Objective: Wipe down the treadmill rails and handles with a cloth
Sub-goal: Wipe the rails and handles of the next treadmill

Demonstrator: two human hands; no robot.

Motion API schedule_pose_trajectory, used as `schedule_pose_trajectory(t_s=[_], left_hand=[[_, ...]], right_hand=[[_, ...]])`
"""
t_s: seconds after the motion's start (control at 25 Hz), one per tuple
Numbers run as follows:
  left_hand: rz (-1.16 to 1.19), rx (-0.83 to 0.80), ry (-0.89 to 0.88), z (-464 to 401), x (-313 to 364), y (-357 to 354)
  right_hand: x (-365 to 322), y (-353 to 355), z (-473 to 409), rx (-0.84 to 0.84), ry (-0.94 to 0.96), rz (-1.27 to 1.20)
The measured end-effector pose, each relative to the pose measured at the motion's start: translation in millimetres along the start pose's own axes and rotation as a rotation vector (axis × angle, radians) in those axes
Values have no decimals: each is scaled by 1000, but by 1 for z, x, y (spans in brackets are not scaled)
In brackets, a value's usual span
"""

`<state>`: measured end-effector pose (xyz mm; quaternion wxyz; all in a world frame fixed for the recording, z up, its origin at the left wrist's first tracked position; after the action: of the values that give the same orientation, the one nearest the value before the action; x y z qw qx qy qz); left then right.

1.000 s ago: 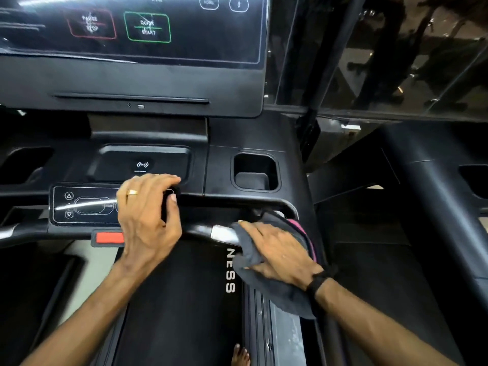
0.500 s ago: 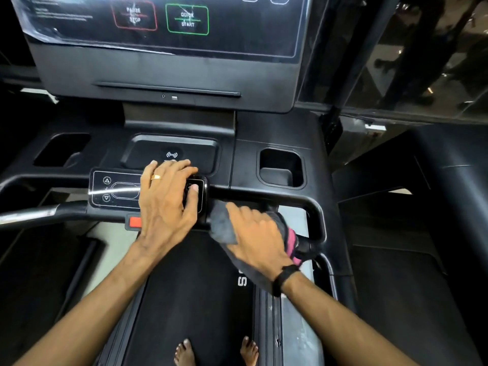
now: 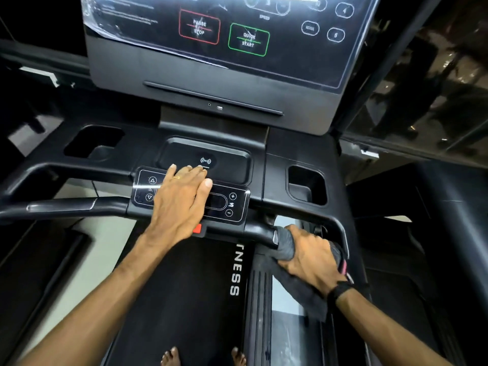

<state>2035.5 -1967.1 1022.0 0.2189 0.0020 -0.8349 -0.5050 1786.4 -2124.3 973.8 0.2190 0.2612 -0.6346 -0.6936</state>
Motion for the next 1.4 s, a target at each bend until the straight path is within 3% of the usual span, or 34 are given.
schedule_pose_trajectory(t_s=[0.16,0.24,0.36,0.4,0.48,0.56,0.64,0.84,0.92,1.08,1.16,1.28,1.32,1.4], left_hand=[[31,-36,10,-2,1,1],[29,-70,6,-3,-1,3],[19,-96,8,-2,0,4],[19,-101,9,-2,0,4],[29,-106,12,-1,0,5],[28,-100,14,0,-2,6],[-22,-86,17,0,0,5],[-209,-140,27,-5,23,-7],[-166,-173,-68,-14,40,-12],[-123,-237,-165,-26,59,-18],[-118,-197,-153,-24,60,-13],[-98,-174,-125,-22,61,-8],[-104,-168,-121,-22,62,-7],[-101,-162,-104,-22,64,-8]], right_hand=[[-61,-10,-3,241,34,23],[-76,-1,-18,110,63,19],[-76,19,-39,-332,70,-119],[-76,20,-43,-380,64,-137],[-79,13,-39,-210,54,-79],[-85,-6,-19,158,49,24],[-87,-15,-7,299,42,55],[-65,16,-37,-283,42,-161],[-57,17,-28,-266,28,-193],[-45,-1,5,140,13,-90],[-38,0,0,73,9,-82],[-24,16,-17,-259,14,-165],[-20,19,-15,-290,7,-187],[-13,17,-3,-165,-23,-140]])
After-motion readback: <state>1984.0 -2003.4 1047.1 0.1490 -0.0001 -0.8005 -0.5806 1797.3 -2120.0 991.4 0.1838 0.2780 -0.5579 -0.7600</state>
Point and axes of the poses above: each hand's wrist, its own z-axis away from the middle knuckle, its own y-axis out of the back of the hand, x = y × z, the point moved 3 cm from there along -z, towards the middle knuckle, and after that the axes turned 13 degrees about -y, right-handed, at the moved point
